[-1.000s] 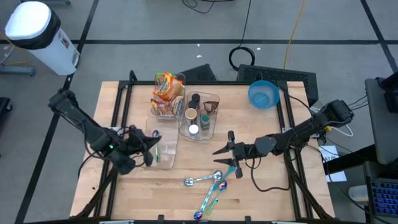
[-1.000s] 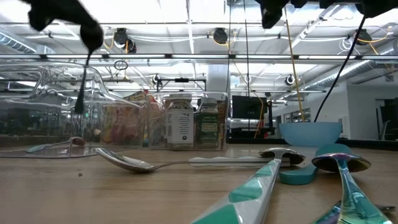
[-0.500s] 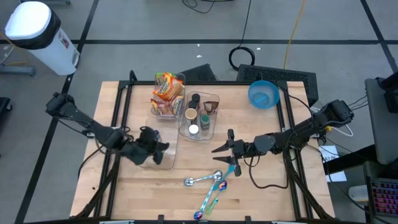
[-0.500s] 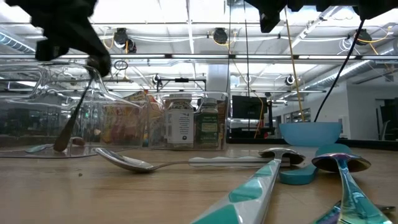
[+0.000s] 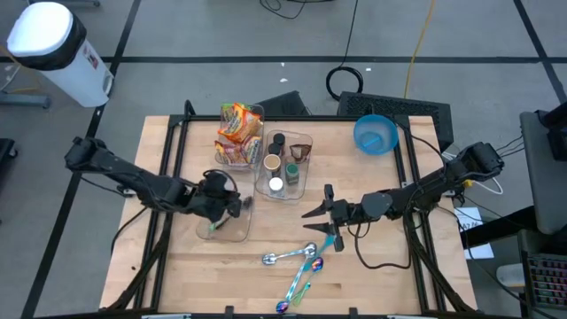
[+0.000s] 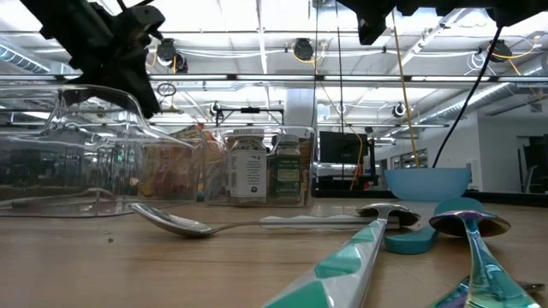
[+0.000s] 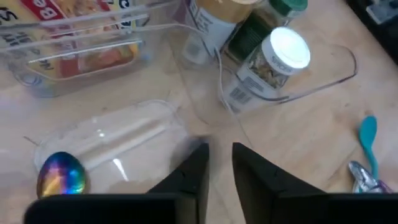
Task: Pick & Place Food Item
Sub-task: Put the black spoon into the bottom transparent bin, then put the blue spoon into the bottom transparent bin
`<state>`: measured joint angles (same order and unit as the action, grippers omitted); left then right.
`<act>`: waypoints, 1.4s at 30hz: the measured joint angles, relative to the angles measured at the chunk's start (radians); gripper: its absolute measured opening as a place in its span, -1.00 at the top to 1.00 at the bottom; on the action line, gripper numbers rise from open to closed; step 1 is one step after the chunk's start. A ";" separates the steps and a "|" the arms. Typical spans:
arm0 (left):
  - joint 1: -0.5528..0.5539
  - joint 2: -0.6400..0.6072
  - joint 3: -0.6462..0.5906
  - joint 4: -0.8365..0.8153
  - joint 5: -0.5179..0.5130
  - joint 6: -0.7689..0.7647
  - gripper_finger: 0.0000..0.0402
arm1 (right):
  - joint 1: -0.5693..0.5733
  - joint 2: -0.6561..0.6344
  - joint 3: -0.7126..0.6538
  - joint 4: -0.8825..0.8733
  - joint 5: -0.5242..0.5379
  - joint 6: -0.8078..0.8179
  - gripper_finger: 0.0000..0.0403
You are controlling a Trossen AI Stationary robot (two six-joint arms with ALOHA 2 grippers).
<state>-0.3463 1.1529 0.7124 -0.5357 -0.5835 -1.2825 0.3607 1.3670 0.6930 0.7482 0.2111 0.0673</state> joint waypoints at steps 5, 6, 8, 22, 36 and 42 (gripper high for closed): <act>0.022 0.007 0.000 -0.001 0.000 0.031 0.43 | 0.000 0.000 0.000 -0.007 0.000 0.000 0.43; 0.024 0.007 0.000 -0.004 -0.001 0.031 0.39 | 0.000 0.000 0.000 -0.009 0.000 0.000 0.43; 0.029 0.007 0.000 -0.012 0.000 0.031 0.29 | 0.000 0.000 0.000 -0.012 0.000 0.000 0.43; 0.034 0.007 0.000 0.031 -0.001 0.161 -0.09 | 0.008 -0.011 0.000 -0.189 -0.002 0.060 0.26; 0.034 0.007 0.000 0.049 -0.001 0.162 -0.08 | 0.030 -0.155 -0.159 -0.776 -0.059 0.768 -0.03; 0.034 0.007 0.001 0.069 -0.004 0.161 -0.08 | 0.041 -0.150 -0.321 -0.510 -0.059 0.857 0.00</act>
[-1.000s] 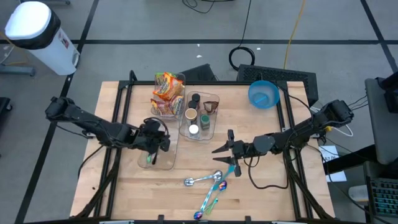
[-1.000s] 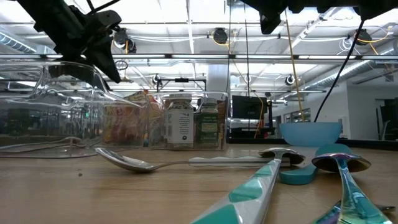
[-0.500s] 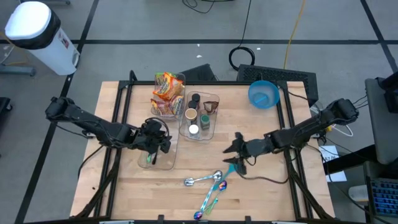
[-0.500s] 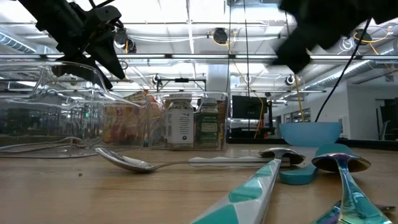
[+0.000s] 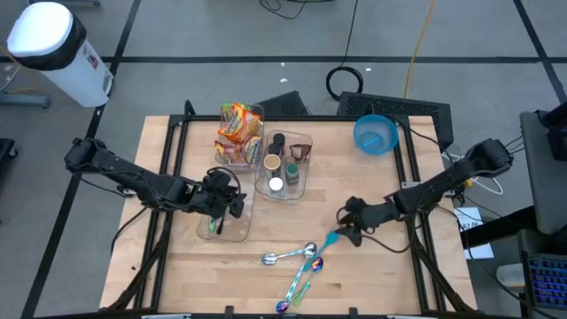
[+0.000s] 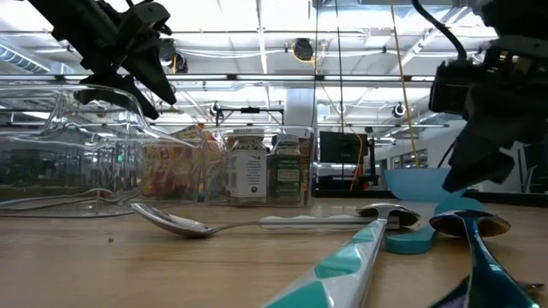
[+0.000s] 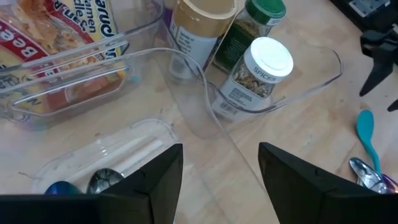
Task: Pick & Place Food Item
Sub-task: Put the blue spoon into the bottom transparent bin
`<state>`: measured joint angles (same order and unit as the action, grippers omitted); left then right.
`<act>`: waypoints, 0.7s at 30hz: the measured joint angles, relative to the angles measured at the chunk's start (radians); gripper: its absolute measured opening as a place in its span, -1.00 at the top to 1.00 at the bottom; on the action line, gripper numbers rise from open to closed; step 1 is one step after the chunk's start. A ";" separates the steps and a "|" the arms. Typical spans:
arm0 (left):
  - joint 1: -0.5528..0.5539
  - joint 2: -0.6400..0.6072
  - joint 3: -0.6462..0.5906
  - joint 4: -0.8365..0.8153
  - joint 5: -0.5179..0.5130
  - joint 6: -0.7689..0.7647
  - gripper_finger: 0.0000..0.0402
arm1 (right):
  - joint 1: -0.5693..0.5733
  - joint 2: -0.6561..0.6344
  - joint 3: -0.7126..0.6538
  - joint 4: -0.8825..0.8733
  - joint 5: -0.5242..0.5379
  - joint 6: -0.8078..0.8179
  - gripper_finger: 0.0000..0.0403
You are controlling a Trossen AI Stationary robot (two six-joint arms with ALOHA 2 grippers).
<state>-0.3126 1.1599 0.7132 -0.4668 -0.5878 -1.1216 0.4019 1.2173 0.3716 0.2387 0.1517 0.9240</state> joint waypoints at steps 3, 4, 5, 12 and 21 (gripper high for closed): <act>0.000 0.000 0.000 0.001 -0.006 0.013 -0.08 | 0.000 0.025 -0.059 0.114 -0.003 0.017 0.00; 0.000 0.000 0.000 0.002 -0.007 0.017 -0.08 | 0.000 0.038 -0.070 0.139 -0.009 0.028 0.00; 0.000 0.000 0.000 0.002 -0.008 0.019 -0.08 | -0.001 0.054 -0.075 0.159 -0.023 0.036 0.00; 0.000 0.000 0.000 0.002 -0.016 0.021 -0.08 | 0.012 0.181 -0.069 0.292 -0.061 0.033 0.00; 0.000 0.000 0.000 0.001 -0.016 0.021 -0.08 | 0.011 0.245 -0.062 0.349 -0.074 0.020 0.26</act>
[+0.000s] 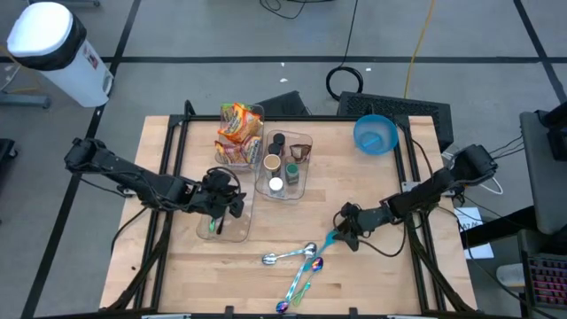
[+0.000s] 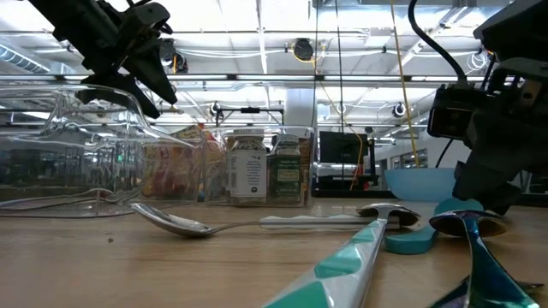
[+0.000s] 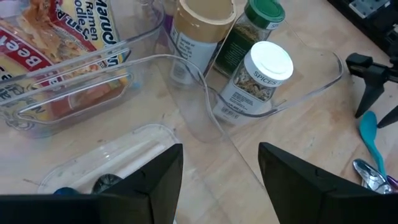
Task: Pick & Place Food Item
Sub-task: Put the blue spoon into the bottom transparent bin
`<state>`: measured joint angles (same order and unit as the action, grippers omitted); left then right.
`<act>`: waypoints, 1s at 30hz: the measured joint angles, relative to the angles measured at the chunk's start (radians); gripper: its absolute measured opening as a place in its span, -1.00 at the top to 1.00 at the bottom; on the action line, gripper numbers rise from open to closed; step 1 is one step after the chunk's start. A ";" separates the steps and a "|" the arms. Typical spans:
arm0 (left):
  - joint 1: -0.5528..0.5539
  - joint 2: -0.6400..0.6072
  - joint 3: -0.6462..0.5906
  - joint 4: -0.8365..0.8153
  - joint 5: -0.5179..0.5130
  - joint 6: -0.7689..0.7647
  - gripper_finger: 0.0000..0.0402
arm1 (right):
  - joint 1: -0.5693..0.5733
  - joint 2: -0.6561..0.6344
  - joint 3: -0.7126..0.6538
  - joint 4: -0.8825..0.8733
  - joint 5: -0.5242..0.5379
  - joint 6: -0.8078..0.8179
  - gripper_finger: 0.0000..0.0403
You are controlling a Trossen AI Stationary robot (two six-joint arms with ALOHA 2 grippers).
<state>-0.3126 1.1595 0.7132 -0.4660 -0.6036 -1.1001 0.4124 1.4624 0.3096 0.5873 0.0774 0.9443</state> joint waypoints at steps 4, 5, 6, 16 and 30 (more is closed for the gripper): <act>0.000 0.000 0.000 0.000 0.000 0.004 -0.08 | 0.000 0.001 0.000 -0.001 -0.005 -0.036 0.53; 0.000 0.000 0.000 0.000 0.000 0.005 -0.08 | 0.000 0.002 0.000 -0.001 -0.005 -0.042 0.61; 0.000 0.000 0.000 0.000 0.000 0.006 -0.08 | 0.000 0.002 0.000 -0.001 -0.005 -0.045 0.68; 0.000 0.000 0.000 0.000 0.000 0.005 -0.08 | -0.028 -0.014 -0.002 0.064 -0.001 -0.151 0.96; 0.000 0.000 0.000 0.192 0.018 0.117 -0.08 | -0.091 -0.318 0.111 -0.135 0.234 -0.421 0.99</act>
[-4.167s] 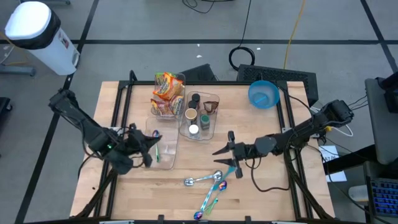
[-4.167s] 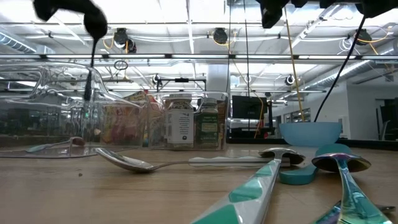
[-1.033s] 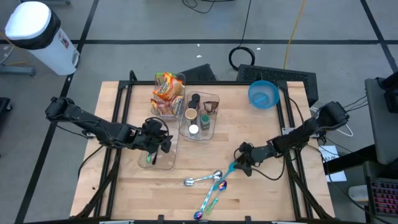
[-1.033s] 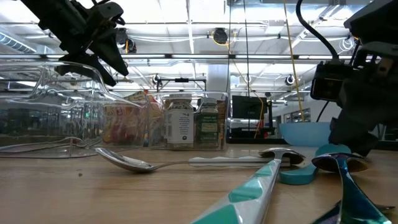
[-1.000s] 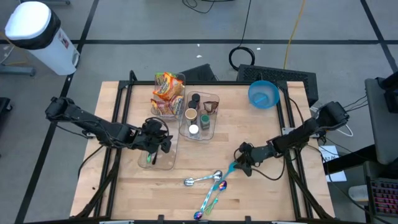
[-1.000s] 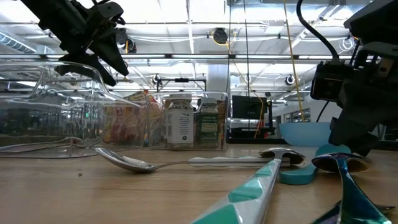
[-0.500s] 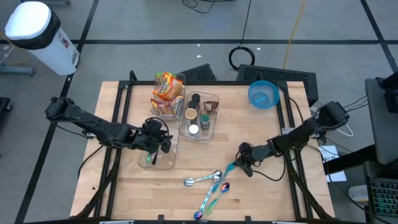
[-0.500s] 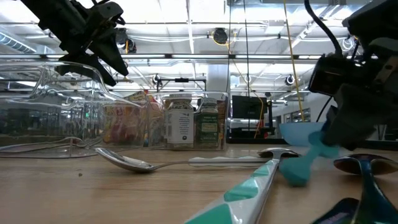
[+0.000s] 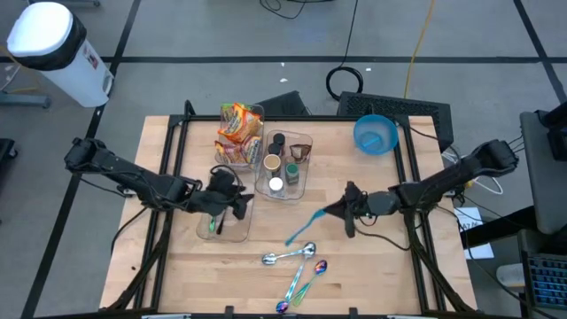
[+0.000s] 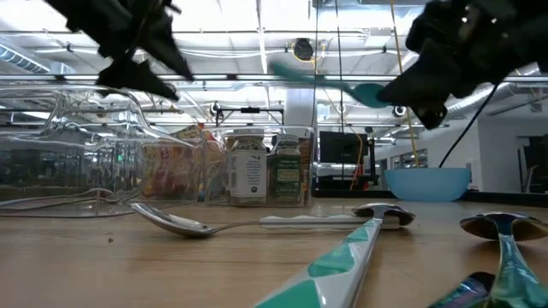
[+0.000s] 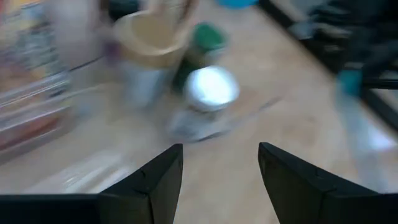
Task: Pick & Place Food Item
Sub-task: Put the blue spoon into the bottom transparent bin
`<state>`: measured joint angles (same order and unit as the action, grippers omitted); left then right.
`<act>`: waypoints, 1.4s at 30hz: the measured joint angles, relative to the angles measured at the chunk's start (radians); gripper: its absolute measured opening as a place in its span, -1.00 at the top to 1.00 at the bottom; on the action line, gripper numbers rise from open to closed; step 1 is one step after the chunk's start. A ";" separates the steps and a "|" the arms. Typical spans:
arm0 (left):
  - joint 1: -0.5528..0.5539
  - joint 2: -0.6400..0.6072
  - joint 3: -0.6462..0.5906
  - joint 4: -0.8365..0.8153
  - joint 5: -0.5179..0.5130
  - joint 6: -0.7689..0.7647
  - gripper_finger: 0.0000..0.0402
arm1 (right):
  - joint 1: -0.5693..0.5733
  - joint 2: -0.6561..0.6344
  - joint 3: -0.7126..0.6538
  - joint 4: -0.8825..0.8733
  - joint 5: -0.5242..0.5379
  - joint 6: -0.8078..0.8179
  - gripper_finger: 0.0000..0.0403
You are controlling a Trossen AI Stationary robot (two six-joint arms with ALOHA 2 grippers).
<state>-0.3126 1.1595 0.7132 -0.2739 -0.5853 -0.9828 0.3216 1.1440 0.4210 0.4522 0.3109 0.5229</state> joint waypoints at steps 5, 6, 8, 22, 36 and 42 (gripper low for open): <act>0.000 0.003 0.000 0.250 0.099 0.188 -0.08 | -0.021 0.009 0.204 -0.332 0.062 -0.086 1.00; 0.000 0.012 0.001 0.295 0.116 0.217 -0.08 | -0.024 0.023 0.242 -0.368 0.064 -0.108 1.00; -0.006 0.035 0.001 0.369 0.146 0.272 -0.08 | -0.027 0.055 0.295 -0.382 0.064 -0.150 1.00; 0.038 0.418 0.130 0.667 0.517 0.398 -0.08 | -0.013 0.242 0.414 -0.352 0.108 -0.300 1.00; 0.064 0.574 0.306 0.492 0.539 0.477 -0.07 | -0.014 0.239 0.416 -0.322 0.116 -0.311 1.00; 0.070 0.562 0.303 0.453 0.534 0.473 0.22 | -0.013 0.239 0.416 -0.330 0.113 -0.308 1.00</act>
<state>-0.2430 1.7212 1.0161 0.1789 -0.0517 -0.5098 0.3091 1.3827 0.8368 0.1226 0.4241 0.2152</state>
